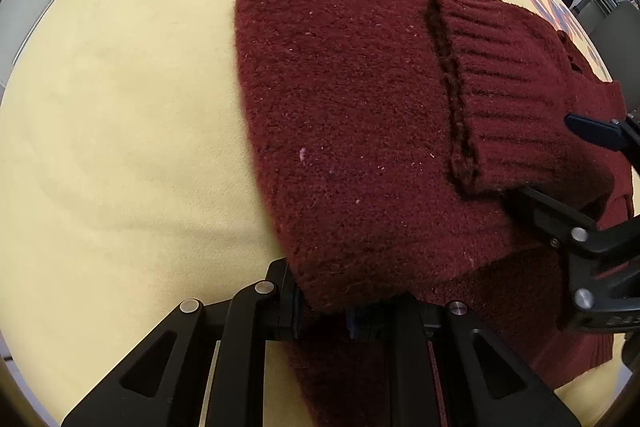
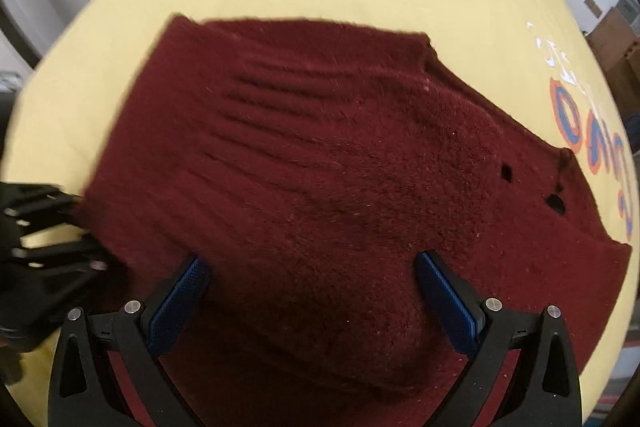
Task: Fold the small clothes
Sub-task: 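Grasp the other side edge of the sweater with the right gripper, then fold the held side edge inward over the body and open right gripper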
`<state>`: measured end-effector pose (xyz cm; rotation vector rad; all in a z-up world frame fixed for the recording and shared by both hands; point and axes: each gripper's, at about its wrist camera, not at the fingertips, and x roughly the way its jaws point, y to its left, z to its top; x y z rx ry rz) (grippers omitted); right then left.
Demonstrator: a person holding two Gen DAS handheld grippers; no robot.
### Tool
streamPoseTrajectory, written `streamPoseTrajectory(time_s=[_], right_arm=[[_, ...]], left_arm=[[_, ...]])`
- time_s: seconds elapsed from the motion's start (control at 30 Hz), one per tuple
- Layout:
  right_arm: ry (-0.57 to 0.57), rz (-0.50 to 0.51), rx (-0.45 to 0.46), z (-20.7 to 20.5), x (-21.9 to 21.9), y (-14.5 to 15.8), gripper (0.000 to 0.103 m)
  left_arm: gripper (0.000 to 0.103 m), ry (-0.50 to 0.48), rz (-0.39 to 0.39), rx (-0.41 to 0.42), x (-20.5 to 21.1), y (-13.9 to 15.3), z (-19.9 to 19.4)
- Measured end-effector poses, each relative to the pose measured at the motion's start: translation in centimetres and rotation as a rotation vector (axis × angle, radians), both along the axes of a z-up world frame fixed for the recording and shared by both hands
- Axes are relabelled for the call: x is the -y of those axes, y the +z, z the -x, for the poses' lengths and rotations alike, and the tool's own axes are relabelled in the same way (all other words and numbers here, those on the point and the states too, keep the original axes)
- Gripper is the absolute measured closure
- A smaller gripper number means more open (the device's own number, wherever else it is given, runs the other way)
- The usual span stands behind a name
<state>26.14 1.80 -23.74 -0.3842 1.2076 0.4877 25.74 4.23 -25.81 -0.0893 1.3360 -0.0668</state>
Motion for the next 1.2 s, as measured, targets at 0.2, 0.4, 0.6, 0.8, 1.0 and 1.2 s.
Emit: streamPoseTrajectory(time_s=[0.2, 0.4, 0.6, 0.8, 1.0, 1.2], right_arm=[[-0.031, -0.015, 0.023, -0.3, 1.0, 1.1, 0.062], [-0.129, -0.126, -0.004, -1.8, 4.4, 3.1, 0.085], [-0.214, -0.167, 0.010, -2.6, 8.3, 5.0, 0.086], [-0.321, -0.202, 0.006, -3.1, 12.6, 5.7, 0.086], [-0.397, -0.224, -0.030, -2.8, 16.3, 4.2, 0.086], [-0.463, -0.212, -0.074, -2.2, 18.2, 2.1, 0.072]], left_arm=[[0.089, 0.008, 0.020, -0.001, -3.3, 0.0, 1.5], [0.089, 0.022, 0.029, -0.009, -6.0, 0.0, 2.4], [0.089, 0.021, 0.032, -0.004, -7.3, 0.2, 2.0], [0.089, 0.018, 0.016, -0.001, -7.8, 0.2, 1.8], [0.089, 0.017, 0.021, -0.004, -8.0, 0.7, 2.2], [0.089, 0.005, 0.002, -0.004, -6.9, 1.4, 2.8]])
